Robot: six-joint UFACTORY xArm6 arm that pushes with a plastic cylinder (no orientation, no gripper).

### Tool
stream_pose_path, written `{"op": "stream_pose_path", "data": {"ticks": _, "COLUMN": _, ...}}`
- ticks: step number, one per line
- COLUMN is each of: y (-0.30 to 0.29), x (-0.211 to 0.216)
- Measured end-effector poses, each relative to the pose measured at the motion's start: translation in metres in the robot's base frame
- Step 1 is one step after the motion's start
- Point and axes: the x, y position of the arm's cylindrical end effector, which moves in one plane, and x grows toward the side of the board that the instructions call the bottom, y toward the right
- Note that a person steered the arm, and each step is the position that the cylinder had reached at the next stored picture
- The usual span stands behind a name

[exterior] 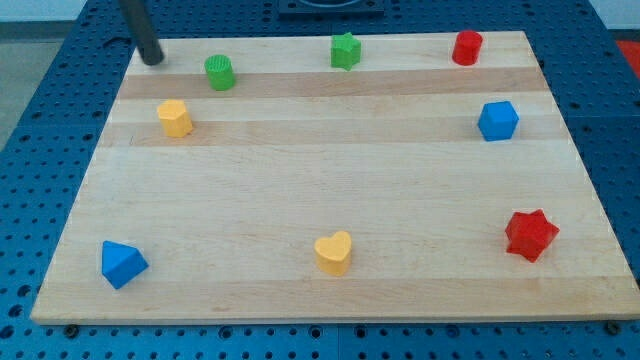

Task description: Move the green circle slightly right

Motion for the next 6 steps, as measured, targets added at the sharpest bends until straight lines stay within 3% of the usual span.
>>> {"op": "stream_pose_path", "data": {"ticks": 2, "y": 0.106, "x": 0.103}}
{"op": "stream_pose_path", "data": {"ticks": 3, "y": 0.115, "x": 0.101}}
{"op": "stream_pose_path", "data": {"ticks": 4, "y": 0.074, "x": 0.089}}
{"op": "stream_pose_path", "data": {"ticks": 6, "y": 0.022, "x": 0.030}}
